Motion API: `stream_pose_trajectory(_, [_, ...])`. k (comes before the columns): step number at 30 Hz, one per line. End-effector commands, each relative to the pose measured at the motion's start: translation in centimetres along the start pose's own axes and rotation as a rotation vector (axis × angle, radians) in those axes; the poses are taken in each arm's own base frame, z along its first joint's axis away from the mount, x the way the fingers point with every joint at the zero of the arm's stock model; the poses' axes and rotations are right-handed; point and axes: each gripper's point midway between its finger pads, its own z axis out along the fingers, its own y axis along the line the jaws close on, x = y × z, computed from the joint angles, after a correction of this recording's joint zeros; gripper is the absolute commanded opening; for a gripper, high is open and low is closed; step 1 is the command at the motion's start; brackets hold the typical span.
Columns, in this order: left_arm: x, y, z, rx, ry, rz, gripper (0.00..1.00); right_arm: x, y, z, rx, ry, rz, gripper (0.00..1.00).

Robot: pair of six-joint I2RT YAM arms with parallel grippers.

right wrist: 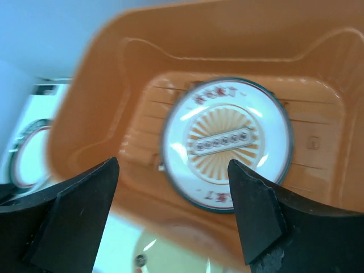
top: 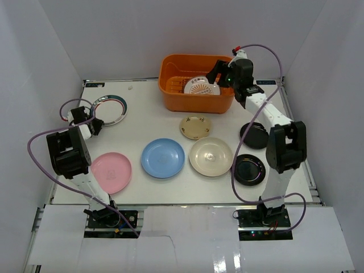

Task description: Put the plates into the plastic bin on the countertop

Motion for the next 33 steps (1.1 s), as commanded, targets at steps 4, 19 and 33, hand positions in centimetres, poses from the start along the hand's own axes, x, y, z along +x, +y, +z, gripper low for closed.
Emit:
stream_pose_trajectory(4, [-1.1,-0.8,0.1,0.072,-0.019,0.012,0.01,-0.4,10.1,-8.8,-0.307,-0.081,0.014,0.83])
stream_pose_trajectory(19, [6.1,-9.5,-16.3,0.61,0.107,-0.009,0.0,14.6,24.2,-13.9,-0.61,0.252,0.077,0.9])
stream_pose_trajectory(33, [13.3,-8.4,-29.1,0.917,0.288,0.161,0.0,15.3,21.5,-13.4,-0.411,0.199,0.131,0.89])
